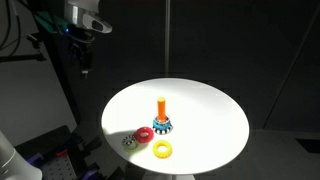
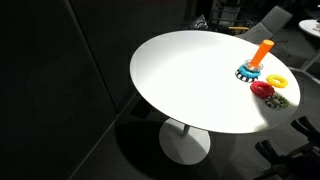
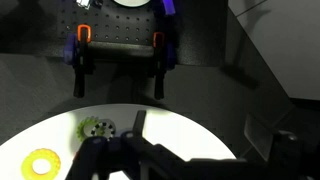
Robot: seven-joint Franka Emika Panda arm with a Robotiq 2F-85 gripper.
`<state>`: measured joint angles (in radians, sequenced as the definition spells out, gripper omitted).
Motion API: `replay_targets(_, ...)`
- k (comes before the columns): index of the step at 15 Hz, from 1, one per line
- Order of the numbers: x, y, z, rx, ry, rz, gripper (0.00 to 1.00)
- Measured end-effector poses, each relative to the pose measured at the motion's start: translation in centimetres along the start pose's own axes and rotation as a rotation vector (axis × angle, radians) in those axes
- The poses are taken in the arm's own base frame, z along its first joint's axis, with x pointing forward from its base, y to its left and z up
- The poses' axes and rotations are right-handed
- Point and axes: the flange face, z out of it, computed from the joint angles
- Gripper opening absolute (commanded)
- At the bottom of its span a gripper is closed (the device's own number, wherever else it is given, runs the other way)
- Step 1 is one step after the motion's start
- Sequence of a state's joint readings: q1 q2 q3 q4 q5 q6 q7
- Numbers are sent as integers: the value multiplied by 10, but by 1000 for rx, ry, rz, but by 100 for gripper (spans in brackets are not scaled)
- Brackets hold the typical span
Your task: Place the red ring on the stack
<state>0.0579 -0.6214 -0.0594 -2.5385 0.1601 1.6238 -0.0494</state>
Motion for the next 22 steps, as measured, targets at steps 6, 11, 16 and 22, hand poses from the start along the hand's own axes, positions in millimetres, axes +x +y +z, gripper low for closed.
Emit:
replay_targets(6, 0, 0, 0, 0, 0, 0, 100)
replay_targets(11, 3, 1, -1, -6, 20, 12, 100)
replay_targets(16, 21, 7, -2, -15, 97, 62, 100)
replay_targets(22, 56, 13, 13, -31, 174, 119, 100)
